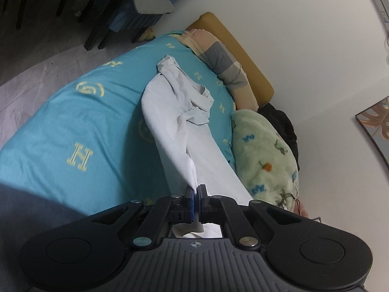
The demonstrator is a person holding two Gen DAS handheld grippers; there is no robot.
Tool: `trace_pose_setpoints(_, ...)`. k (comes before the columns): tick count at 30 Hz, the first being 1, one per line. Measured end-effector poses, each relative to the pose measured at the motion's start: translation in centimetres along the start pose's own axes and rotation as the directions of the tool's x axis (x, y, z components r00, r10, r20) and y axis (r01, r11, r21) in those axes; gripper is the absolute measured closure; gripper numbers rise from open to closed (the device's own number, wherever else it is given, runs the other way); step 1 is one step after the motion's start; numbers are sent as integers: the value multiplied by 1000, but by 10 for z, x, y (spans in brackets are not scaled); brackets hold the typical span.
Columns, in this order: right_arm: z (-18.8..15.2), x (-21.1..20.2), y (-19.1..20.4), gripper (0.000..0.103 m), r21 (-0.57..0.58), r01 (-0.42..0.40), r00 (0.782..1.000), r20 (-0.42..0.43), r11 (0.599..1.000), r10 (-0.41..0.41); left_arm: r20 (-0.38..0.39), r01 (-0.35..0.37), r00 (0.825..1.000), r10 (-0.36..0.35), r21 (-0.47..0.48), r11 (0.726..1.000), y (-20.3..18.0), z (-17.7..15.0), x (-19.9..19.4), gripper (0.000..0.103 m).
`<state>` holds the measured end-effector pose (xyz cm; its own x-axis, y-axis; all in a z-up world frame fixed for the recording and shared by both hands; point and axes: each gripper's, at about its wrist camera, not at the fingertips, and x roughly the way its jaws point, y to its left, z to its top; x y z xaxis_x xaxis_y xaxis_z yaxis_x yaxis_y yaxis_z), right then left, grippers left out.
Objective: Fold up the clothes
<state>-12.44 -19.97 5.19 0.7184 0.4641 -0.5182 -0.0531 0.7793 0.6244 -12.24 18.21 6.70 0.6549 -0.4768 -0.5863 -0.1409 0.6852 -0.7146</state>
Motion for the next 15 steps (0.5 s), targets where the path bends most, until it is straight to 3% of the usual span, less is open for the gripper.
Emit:
trace_pose_setpoints(4,-22,-22,-20,96,43,7,1000,17,999,-8,-10,15,1000,-15,-31,999,19,-30,-8,101)
trace_pose_setpoints(7,-21,-25,-21,96,35,10,1000,26,999,-11,-6,9,1000,-9,-19,1000,25,-30,-9,101)
trace_pose_setpoints(15,30,29,-12,96,-6,27,999,34,1000,-27,35,-53,998,52,19,998,10,27,35,100)
